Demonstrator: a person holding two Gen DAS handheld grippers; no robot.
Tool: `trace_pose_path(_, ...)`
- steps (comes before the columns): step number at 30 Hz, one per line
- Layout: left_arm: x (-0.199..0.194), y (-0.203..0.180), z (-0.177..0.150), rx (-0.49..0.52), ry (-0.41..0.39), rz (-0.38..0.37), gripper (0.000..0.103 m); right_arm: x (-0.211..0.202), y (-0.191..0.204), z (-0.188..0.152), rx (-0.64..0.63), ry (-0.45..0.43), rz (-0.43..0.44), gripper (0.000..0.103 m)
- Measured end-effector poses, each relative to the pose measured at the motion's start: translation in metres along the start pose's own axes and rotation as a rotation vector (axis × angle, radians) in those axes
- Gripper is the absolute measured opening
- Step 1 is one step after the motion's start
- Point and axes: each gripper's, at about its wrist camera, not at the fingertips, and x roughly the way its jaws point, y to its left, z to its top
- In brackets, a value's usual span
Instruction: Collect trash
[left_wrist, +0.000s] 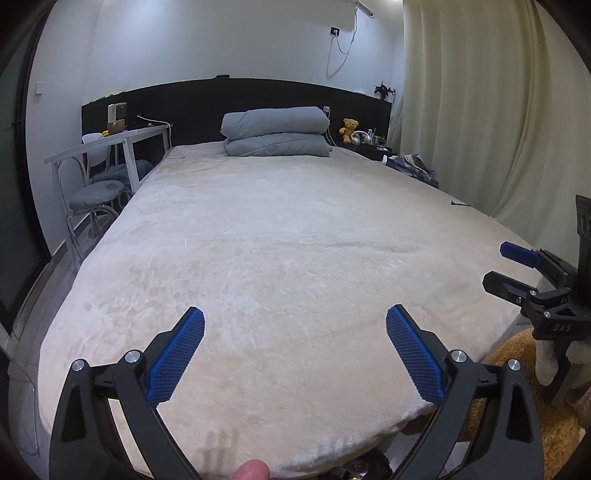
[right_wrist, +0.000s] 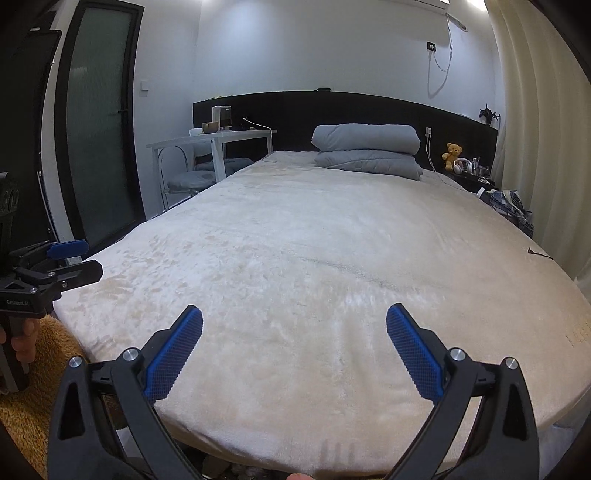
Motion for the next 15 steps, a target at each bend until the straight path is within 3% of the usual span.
trace_pose_path(8,0.015,0.009,-0.002,-0.053,0.012,-0.076,0.097,0.017,-0.004,0.0,0.043,0.02,0.054,0.099)
trace_pose_path(15,0.013,-0.004,-0.005,0.002,-0.009,-0.088,0.097,0.024,0.004,-0.002,0.019,0.037,0.066,0.099)
